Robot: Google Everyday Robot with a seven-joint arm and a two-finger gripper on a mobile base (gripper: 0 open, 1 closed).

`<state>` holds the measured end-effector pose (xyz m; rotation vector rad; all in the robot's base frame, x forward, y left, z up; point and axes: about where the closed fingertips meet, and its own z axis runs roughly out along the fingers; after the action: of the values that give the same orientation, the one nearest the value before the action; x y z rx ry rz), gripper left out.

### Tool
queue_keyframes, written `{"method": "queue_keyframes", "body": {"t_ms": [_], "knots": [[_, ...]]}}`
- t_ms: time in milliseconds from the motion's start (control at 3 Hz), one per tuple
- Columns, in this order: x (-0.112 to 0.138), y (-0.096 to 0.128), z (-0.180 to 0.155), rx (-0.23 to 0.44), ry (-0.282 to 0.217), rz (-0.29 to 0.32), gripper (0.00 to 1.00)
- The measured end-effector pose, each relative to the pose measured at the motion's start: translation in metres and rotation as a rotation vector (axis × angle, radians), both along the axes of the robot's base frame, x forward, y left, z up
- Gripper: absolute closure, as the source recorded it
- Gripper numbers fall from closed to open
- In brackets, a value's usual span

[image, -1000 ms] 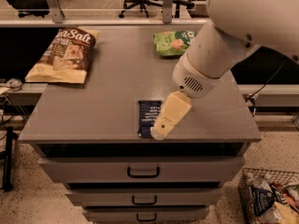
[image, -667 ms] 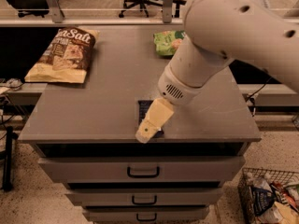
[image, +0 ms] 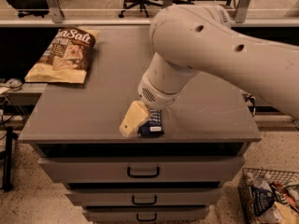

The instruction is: Move rxbar blueberry near green rice chip bag

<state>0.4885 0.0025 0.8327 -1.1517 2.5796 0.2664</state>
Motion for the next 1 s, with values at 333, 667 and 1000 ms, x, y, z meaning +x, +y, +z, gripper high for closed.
{"method": "queue_keyframes", "body": {"t_ms": [333,667,1000], "knots": [[0.0037,0.0069,-0.0085,-0.012,0.006,-0.062,0.41],[0.0041,0.0073,-0.0054,-0.014,0.005,-0.068,0.65],[0.0041,0.0074,0.0001,-0.014,0.005,-0.068,0.88]]}}
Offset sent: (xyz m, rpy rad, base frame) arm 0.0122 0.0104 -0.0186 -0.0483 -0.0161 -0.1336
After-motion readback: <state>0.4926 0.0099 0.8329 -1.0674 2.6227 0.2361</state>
